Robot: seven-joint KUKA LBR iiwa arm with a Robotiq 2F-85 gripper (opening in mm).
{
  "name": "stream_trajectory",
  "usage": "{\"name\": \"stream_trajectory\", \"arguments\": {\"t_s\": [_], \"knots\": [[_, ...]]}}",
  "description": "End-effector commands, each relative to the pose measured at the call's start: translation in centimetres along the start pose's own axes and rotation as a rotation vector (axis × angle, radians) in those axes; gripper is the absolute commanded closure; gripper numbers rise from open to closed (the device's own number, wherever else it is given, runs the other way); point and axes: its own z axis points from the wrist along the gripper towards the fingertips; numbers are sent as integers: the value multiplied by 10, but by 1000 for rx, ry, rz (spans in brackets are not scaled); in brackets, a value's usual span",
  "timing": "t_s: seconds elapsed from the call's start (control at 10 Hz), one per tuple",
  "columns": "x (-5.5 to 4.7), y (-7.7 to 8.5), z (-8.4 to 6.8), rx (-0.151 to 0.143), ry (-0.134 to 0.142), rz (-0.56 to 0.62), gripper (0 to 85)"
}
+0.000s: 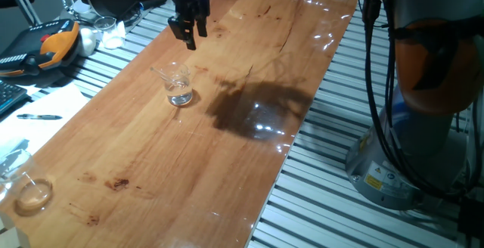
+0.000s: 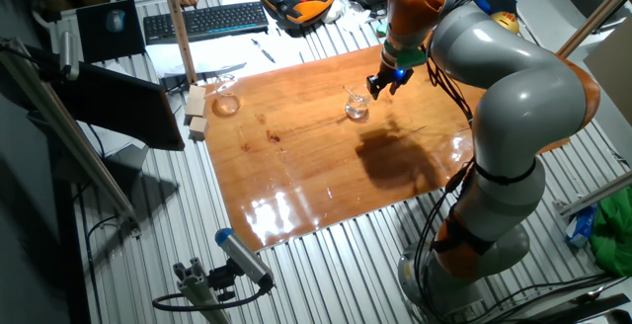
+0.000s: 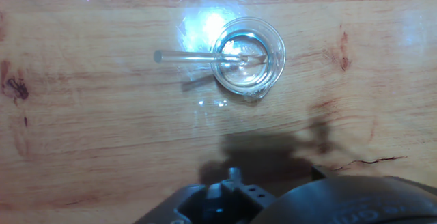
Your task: Stir the beaker with a glass rod
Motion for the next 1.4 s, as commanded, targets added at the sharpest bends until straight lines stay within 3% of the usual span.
{"name": "stream_trajectory", "arguments": {"t_s": [0.0, 0.8, 1.3], "knots": [[0, 0, 0, 0, -2, 0, 850], [0, 0, 0, -3, -10, 1, 850], [-7, 10, 5, -6, -13, 18, 850]]}}
